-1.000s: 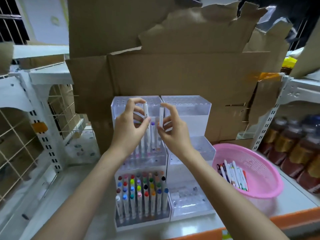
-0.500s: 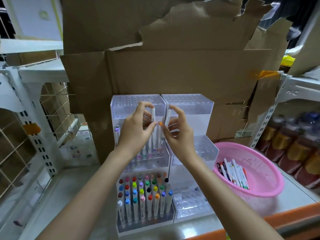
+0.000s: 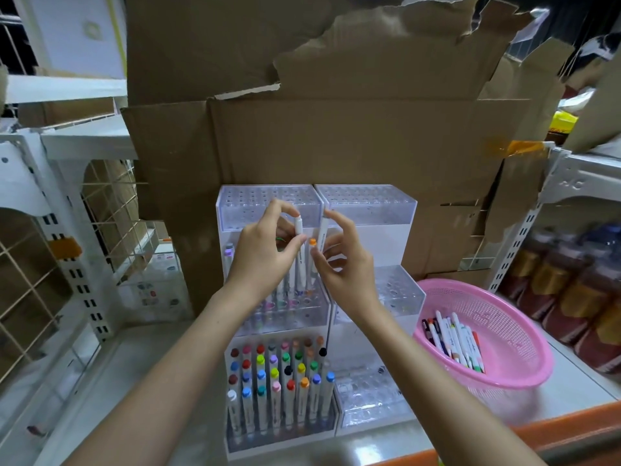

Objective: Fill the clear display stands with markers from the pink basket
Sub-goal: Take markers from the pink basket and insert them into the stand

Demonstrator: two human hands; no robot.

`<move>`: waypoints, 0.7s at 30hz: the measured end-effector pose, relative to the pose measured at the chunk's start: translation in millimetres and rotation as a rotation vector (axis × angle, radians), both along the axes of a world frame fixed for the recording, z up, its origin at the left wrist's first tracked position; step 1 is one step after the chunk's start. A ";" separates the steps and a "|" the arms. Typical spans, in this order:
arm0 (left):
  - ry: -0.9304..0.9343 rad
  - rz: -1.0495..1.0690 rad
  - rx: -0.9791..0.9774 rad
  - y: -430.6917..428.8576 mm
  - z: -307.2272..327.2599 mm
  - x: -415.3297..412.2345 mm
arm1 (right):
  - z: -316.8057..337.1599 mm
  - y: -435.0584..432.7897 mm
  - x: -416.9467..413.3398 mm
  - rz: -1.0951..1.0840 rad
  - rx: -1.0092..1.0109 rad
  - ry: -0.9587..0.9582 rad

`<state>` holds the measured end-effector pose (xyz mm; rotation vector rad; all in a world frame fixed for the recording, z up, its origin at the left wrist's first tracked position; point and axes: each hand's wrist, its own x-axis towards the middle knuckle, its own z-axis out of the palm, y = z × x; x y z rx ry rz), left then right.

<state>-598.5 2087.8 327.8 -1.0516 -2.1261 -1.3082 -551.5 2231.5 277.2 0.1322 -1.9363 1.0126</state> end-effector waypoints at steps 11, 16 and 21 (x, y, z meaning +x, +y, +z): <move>0.047 -0.013 -0.094 -1.5 -0.2 -0.1 | 0.4 -0.6 0.9 -0.010 0.019 0.012; 0.117 -0.001 -0.266 0.9 -7.5 0.0 | -0.2 -0.2 0.7 -0.011 0.037 -0.006; 0.197 0.038 -0.308 0.2 -15.5 -0.6 | -0.6 -0.4 0.6 -0.011 0.038 -0.004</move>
